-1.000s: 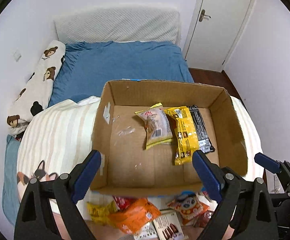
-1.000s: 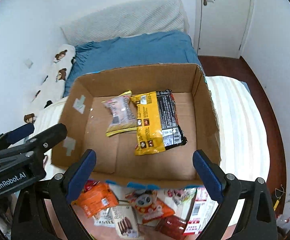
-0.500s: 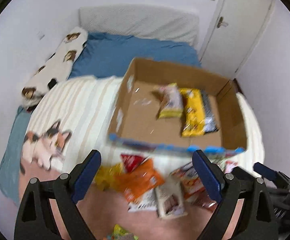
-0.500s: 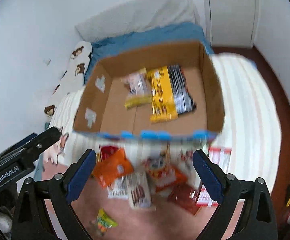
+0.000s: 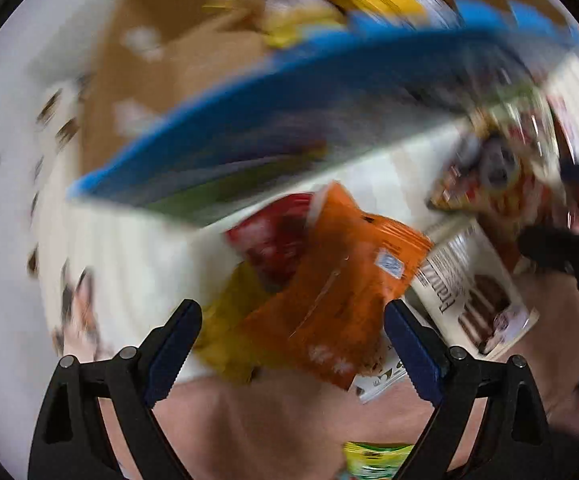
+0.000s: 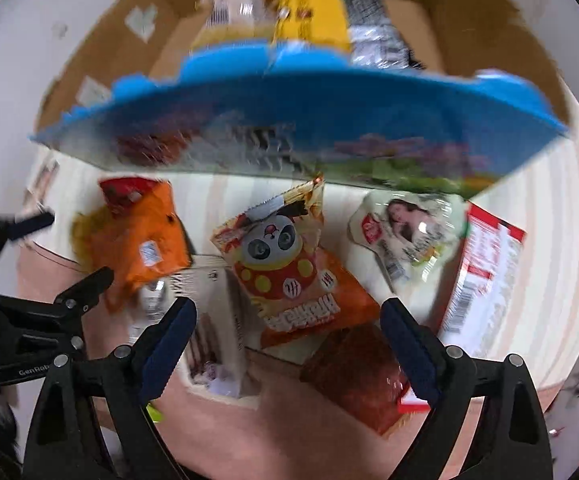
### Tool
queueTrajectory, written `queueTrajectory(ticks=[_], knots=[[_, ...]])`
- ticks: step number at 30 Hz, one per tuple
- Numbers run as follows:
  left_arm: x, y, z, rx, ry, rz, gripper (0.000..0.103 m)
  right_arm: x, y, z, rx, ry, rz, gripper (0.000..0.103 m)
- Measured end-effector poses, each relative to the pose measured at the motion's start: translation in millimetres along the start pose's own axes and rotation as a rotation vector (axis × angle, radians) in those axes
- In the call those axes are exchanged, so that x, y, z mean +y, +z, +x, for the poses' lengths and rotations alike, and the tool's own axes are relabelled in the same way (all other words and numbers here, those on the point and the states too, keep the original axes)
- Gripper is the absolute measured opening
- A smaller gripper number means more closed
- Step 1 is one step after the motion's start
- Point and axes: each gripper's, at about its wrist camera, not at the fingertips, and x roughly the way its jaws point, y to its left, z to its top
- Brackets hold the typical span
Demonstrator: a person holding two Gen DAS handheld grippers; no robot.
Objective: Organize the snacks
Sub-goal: 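Grasp the orange packet with the left tool while the right grasps the panda-print bag, then carry both packets into the box and open both tools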
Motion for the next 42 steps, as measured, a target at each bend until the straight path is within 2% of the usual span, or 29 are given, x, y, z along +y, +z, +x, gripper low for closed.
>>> queueTrajectory(ticks=[4, 5, 6, 7, 8, 11, 13, 15, 18, 19, 21, 24, 27, 30, 34, 39, 42], knots=[[-22.2, 10.3, 18.6, 0.027, -0.019, 0.174, 0.093, 8.1, 9.9, 26.1, 0.05, -0.038, -0.048, 0.095], [-25.5, 11.6, 20.9, 0.026, -0.025, 0.193, 0.092, 9.1, 11.3, 31.5, 0.058, -0.049, -0.053, 0.089], [-25.8, 13.0, 25.1, 0.034, -0.026, 0.187, 0.085, 8.3, 12.5, 34.2, 0.06, -0.051, -0.046, 0.085], [-24.7, 13.4, 26.5, 0.039, -0.054, 0.174, 0.07, 6.5, 12.9, 36.2, 0.059, -0.044, -0.035, 0.075], [-23.0, 13.3, 27.1, 0.045, -0.087, 0.156, 0.064, 4.0, 13.1, 36.8, 0.054, -0.042, -0.022, 0.066], [-9.8, 9.5, 24.7, 0.043, -0.126, 0.025, 0.06, -5.4, 10.8, 32.7, 0.054, -0.026, 0.041, 0.058], [1.7, 2.7, 21.5, 0.056, -0.14, -0.101, 0.058, -9.9, 4.6, 28.4, 0.064, -0.033, 0.08, 0.057], [15.7, -10.8, 20.5, 0.095, -0.159, -0.269, 0.058, -15.9, -5.0, 23.1, 0.075, 0.005, 0.148, 0.057], [29.1, -35.2, 18.1, 0.11, -0.251, -0.46, 0.058, -29.2, -25.5, 16.8, 0.097, 0.103, 0.282, 0.056], [30.1, -41.5, 19.4, 0.126, -0.269, -0.491, 0.058, -33.4, -34.0, 16.0, 0.11, 0.133, 0.324, 0.056], [29.8, -53.7, 23.4, 0.149, -0.315, -0.532, 0.058, -35.4, -48.7, 16.1, 0.128, 0.154, 0.35, 0.056], [26.3, -60.7, 29.4, 0.159, -0.29, -0.514, 0.059, -33.2, -64.7, 21.9, 0.162, 0.141, 0.338, 0.058], [24.4, -64.8, 34.9, 0.154, -0.288, -0.503, 0.061, -29.2, -65.9, 32.0, 0.167, 0.111, 0.32, 0.062], [23.2, -64.0, 36.5, 0.144, -0.288, -0.493, 0.059, -22.4, -71.5, 42.6, 0.171, 0.13, 0.321, 0.067], [3.1, -62.2, 31.8, 0.127, -0.274, -0.489, 0.055, -27.9, -81.5, 38.9, 0.135, 0.133, 0.339, 0.053], [-12.0, -84.0, 6.5, 0.107, -0.268, -0.516, 0.053, -37.7, -92.8, 13.7, 0.082, 0.147, 0.359, 0.051], [-8.2, -99.2, -15.0, 0.095, -0.299, -0.562, 0.052, -43.1, -100.2, -5.1, 0.055, 0.223, 0.395, 0.051]])
